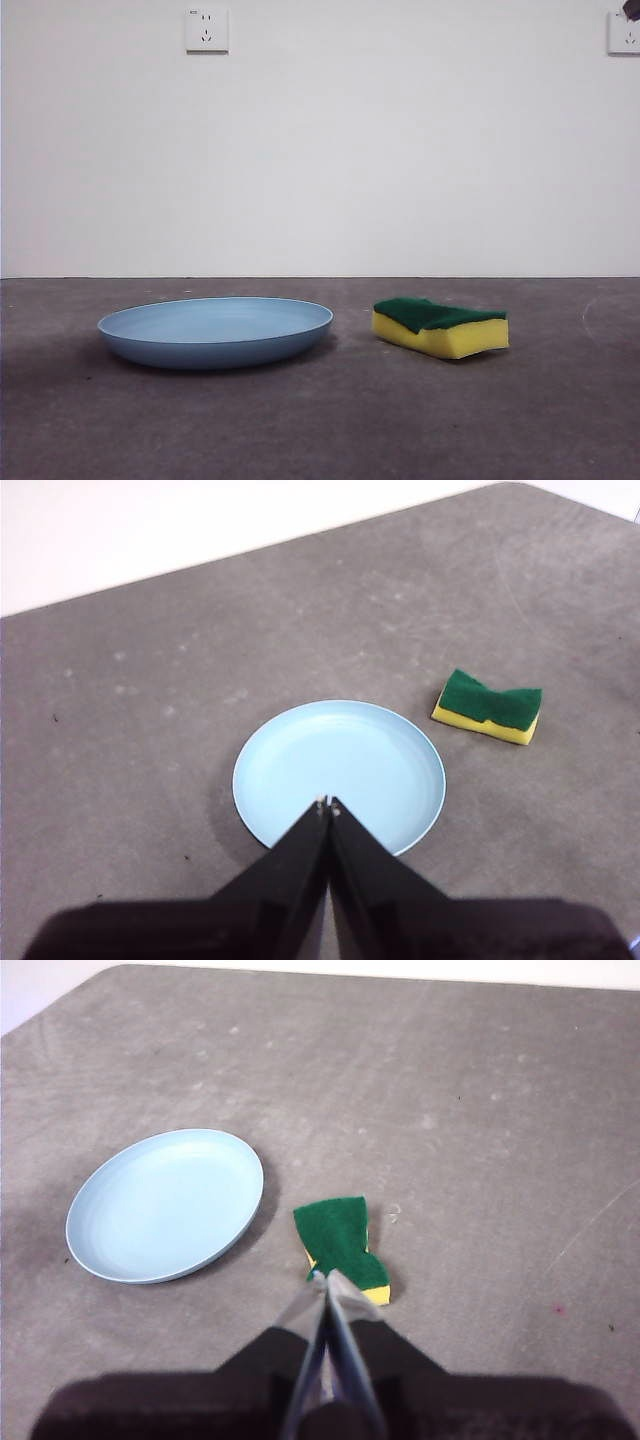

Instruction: Pick up the plate,pick up the cloth,clean the plate with the cloth

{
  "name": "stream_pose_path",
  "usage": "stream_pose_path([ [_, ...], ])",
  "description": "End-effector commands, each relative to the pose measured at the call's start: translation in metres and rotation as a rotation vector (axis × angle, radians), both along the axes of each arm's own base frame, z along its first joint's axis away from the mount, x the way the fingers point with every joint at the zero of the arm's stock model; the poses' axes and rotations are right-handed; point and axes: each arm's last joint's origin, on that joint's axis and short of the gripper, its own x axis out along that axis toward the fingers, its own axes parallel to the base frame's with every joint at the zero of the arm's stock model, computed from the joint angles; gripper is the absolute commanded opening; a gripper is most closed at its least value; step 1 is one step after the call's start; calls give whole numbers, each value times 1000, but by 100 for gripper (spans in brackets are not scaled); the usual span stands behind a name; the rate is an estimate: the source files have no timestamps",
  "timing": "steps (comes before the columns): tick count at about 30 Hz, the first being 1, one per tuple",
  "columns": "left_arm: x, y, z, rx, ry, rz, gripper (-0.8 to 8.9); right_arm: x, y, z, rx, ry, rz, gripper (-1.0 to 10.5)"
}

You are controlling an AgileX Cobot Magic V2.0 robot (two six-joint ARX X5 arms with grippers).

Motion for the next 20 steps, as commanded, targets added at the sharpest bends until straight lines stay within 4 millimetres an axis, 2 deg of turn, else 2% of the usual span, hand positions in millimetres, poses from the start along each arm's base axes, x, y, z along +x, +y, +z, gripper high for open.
stream_pose_path([
  [1,2,-1,-3,-1,13,4,-3,1,0,-2,6,4,-6,1],
  [11,8,-4,-5,16,46,6,-3,1,0,-2,6,4,-6,1],
  [14,5,0,-2,39,-8,17,-3,1,0,-2,6,4,-5,1],
  [20,-3,11,3,-60,-195,63,-3,1,0,-2,6,4,-6,1],
])
